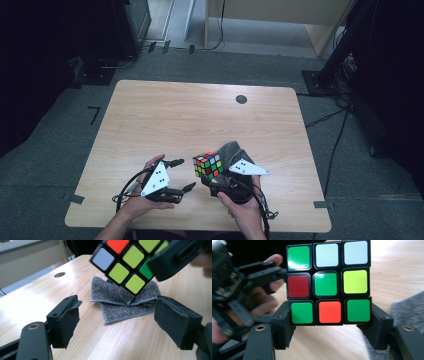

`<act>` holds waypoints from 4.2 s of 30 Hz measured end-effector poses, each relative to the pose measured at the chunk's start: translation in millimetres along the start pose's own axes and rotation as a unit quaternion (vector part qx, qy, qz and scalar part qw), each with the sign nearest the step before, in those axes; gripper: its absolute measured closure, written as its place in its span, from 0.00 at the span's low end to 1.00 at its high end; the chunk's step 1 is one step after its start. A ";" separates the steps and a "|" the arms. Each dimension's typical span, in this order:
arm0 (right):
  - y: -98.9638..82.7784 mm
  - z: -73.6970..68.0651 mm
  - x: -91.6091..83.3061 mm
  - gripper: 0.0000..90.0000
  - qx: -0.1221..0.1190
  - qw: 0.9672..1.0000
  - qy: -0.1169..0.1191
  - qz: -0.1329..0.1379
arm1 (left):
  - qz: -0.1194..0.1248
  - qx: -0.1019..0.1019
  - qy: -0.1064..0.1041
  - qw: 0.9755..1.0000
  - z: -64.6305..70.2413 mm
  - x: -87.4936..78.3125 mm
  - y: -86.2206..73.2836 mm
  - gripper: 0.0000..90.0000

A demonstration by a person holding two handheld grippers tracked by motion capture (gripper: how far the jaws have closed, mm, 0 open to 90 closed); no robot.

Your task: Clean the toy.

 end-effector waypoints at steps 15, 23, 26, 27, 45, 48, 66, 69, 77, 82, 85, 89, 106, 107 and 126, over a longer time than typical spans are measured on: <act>-8.0 -20.7 16.1 0.37 0.010 0.996 0.028 -0.083 | -0.014 0.090 0.060 0.994 12.7 9.5 0.9 0.29; -6.4 -17.9 12.3 0.36 0.018 0.997 0.036 -0.071 | -0.005 0.086 0.047 0.995 14.4 9.0 1.0 0.37; -5.0 -16.8 10.9 0.32 0.024 0.997 0.033 -0.058 | -0.007 0.088 0.040 0.995 17.5 10.3 0.5 0.37; -4.9 -16.7 11.2 0.32 0.025 0.998 0.033 -0.055 | -0.006 0.087 0.037 0.995 19.0 11.0 0.8 0.37; -2.8 -24.1 10.6 0.24 0.002 0.999 0.030 -0.031 | 0.006 0.045 0.026 0.999 15.7 7.5 6.3 0.37; 8.5 -13.6 -4.0 0.19 0.010 0.999 0.028 -0.013 | 0.008 0.008 0.035 0.999 -1.0 -0.5 1.3 0.37; -54.8 103.3 20.9 0.54 0.009 0.971 -0.224 -0.086 | 0.002 -0.051 0.034 0.998 -18.2 -10.5 -13.3 0.37; -55.5 104.7 17.7 0.69 -0.007 0.967 -0.239 -0.092 | 0.002 -0.051 0.031 0.998 -16.4 -9.4 -12.9 0.37; -18.5 60.5 -6.4 0.82 0.008 0.992 -0.128 0.018 | -0.012 -0.031 0.024 0.999 -7.6 -0.8 -13.4 0.37; 16.2 -14.6 -22.1 0.81 -0.050 0.994 -0.014 0.096 | -0.018 -0.005 0.011 1.000 10.0 8.4 -9.6 0.37; 13.6 -34.2 -16.3 0.81 -0.066 0.995 0.005 0.081 | -0.003 0.004 -0.007 1.000 20.4 7.3 -1.9 0.37; 4.9 -16.5 -11.4 0.81 -0.036 0.997 -0.014 0.070 | 0.003 -0.005 -0.009 1.000 15.9 3.8 0.2 0.37; 5.4 -4.6 -15.6 0.80 -0.029 0.996 -0.066 0.054 | 0.014 -0.010 -0.020 1.000 15.6 1.8 2.6 0.37; 5.0 -1.1 -16.7 0.80 -0.026 0.996 -0.073 0.053 | 0.016 -0.011 -0.018 1.000 14.6 1.5 2.9 0.37; 16.0 -27.7 -26.8 0.80 -0.050 0.995 -0.016 0.090 | 0.019 -0.006 -0.017 1.000 15.9 2.1 5.7 0.37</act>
Point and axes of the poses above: each handheld gripper's, and its own axes: x roughly forward along the jaws, y roughly out of its top, z roughly to its right, the point moved 7 cm from there along x, roughly forward along the jaws, and after that the axes turned 1 degree about -x, right-handed, at the moved point
